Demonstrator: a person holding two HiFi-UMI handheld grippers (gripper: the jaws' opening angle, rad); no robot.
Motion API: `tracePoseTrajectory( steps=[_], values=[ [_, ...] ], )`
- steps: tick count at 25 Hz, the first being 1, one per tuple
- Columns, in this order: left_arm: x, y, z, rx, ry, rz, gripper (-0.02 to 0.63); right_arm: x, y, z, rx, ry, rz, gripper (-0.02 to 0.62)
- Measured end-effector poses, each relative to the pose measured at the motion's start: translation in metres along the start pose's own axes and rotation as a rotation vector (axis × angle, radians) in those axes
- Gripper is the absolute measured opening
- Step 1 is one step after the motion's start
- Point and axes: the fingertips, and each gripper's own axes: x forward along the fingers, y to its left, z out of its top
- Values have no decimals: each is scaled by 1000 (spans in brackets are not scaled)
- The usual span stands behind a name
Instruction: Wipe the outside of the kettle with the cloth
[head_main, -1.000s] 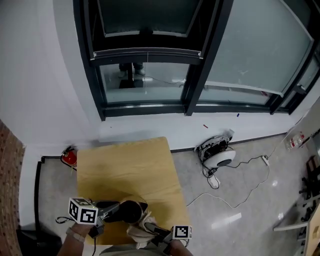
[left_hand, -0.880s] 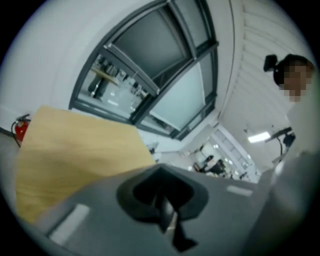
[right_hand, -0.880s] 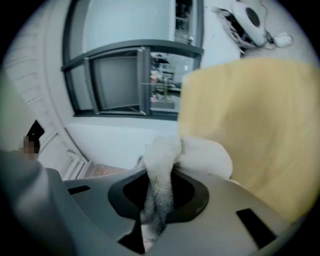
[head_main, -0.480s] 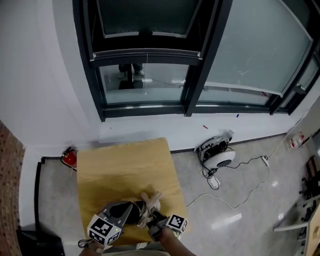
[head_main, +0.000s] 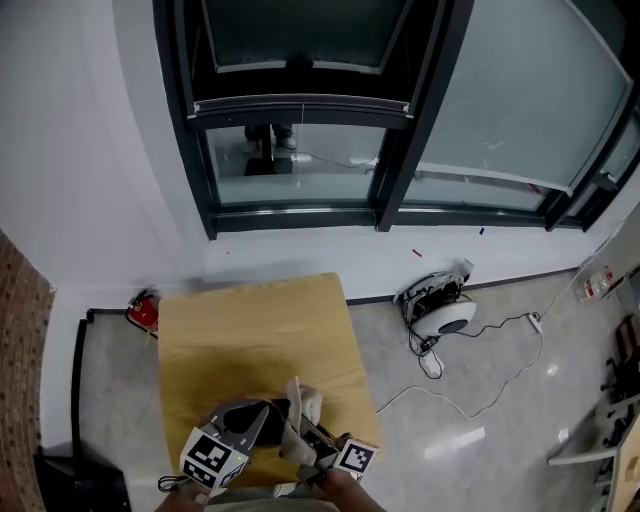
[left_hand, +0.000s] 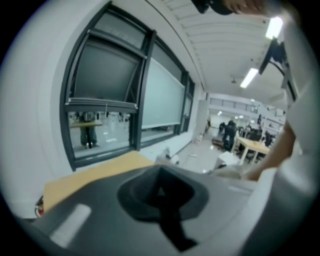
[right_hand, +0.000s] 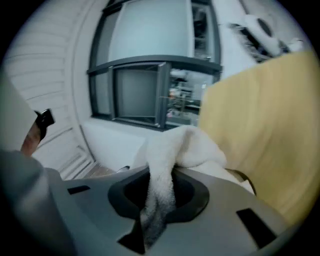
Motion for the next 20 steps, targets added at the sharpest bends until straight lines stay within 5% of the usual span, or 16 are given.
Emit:
tracePoseTrajectory(
  steps=[1, 4, 5, 6, 9, 10, 11, 12, 14, 15, 18, 20],
  values=[
    [0, 1, 0, -1, 0, 4, -12, -1, -5, -3, 1, 11, -4, 69],
    [2, 0, -3, 18, 3, 12, -11, -22, -114, -17, 393, -63, -313, 69],
    [1, -1, -3, 25, 5, 13, -12, -24, -123, -17, 446, -89, -351, 69],
    [1, -2, -3, 28, 4, 17, -11, -20, -104, -13, 414, -90, -301, 69],
    [0, 0, 0, 5, -1, 21, -12, -7, 24, -11, 164, 12, 159, 69],
    [1, 1, 0, -1, 0, 23, -12, -9, 39, -15, 104, 32, 223, 69],
    [2, 2, 0, 3, 2, 28, -11, -13, 24, -17, 76, 33, 172, 69],
    [3, 3, 0, 7, 3, 30, -11, -20, -12, -19, 104, 25, 31, 69],
    [1, 3, -1, -43, -13, 10, -11, -39, -85, -29, 272, 27, -271, 69],
    [-2, 6, -2, -98, -26, -4, -11, -44, -94, -34, 317, 42, -318, 69],
    [-32, 39, -19, -292, -28, 46, -11, -47, -35, -37, 327, 69, -106, 69],
    [-54, 56, -51, -422, 16, 91, -11, -52, 0, -46, 442, 83, 13, 69]
  ],
)
